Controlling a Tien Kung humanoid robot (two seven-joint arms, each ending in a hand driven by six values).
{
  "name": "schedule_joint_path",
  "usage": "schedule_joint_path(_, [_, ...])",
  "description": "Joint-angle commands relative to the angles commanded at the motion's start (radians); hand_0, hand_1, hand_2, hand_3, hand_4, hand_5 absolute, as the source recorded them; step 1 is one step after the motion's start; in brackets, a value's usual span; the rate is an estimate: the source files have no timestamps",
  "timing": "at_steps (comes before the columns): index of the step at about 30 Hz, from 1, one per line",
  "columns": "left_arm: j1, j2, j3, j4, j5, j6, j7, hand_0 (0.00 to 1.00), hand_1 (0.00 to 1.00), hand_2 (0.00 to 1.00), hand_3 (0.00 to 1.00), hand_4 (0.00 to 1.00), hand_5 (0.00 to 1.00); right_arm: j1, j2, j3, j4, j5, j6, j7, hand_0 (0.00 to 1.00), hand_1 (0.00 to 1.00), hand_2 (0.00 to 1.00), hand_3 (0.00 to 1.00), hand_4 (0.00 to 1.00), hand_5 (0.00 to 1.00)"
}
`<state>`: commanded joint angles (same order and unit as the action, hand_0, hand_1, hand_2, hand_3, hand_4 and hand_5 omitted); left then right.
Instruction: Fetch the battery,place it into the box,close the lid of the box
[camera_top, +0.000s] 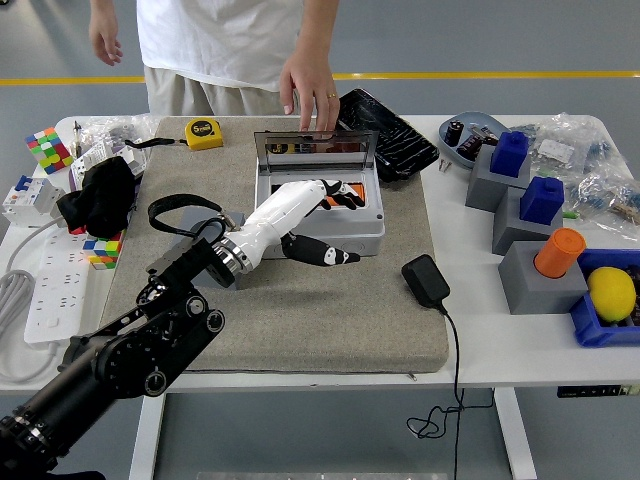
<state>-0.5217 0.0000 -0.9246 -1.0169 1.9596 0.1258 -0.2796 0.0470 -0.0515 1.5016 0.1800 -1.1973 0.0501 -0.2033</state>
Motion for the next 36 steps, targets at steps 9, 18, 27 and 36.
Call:
schedule_joint_path(9, [-0.007,0.000,-0.044,-0.051,-0.007,0.012,-0.009,0.493,0.666,0.670,0.693,0.998,0.242,-0.002,0.000,0.004,0.000,0.000,-0.001,-0.001,0.764,0.715,0.725,0.740,0.998,0.633])
schedule_joint_path(18, [-0.046,0.000,-0.167,-0.072,0.017,0.019,-0.003,0.586,0.708,0.713,0.742,0.998,0.253,-0.002,0.000,-0.003,0.000,0.005,0.001,0.002,0.764,0.715,0.724,0.740,0.998,0.631])
schedule_joint_path(27, [-0.117,0.000,-0.201,0.012,0.097,0.002,0.044,0.622,0.723,0.731,0.749,0.998,0.262,-0.001,0.000,0.001,0.000,0.001,0.000,-0.002,0.764,0.715,0.724,0.740,0.998,0.633])
schedule_joint_path(36, [-0.192,0.000,-0.133,0.100,0.183,-0.077,0.156,0.646,0.747,0.740,0.743,0.998,0.292,-0.002,-0.002,-0.009,0.000,0.008,0.001,0.001,0.764,0.714,0.724,0.739,0.998,0.631])
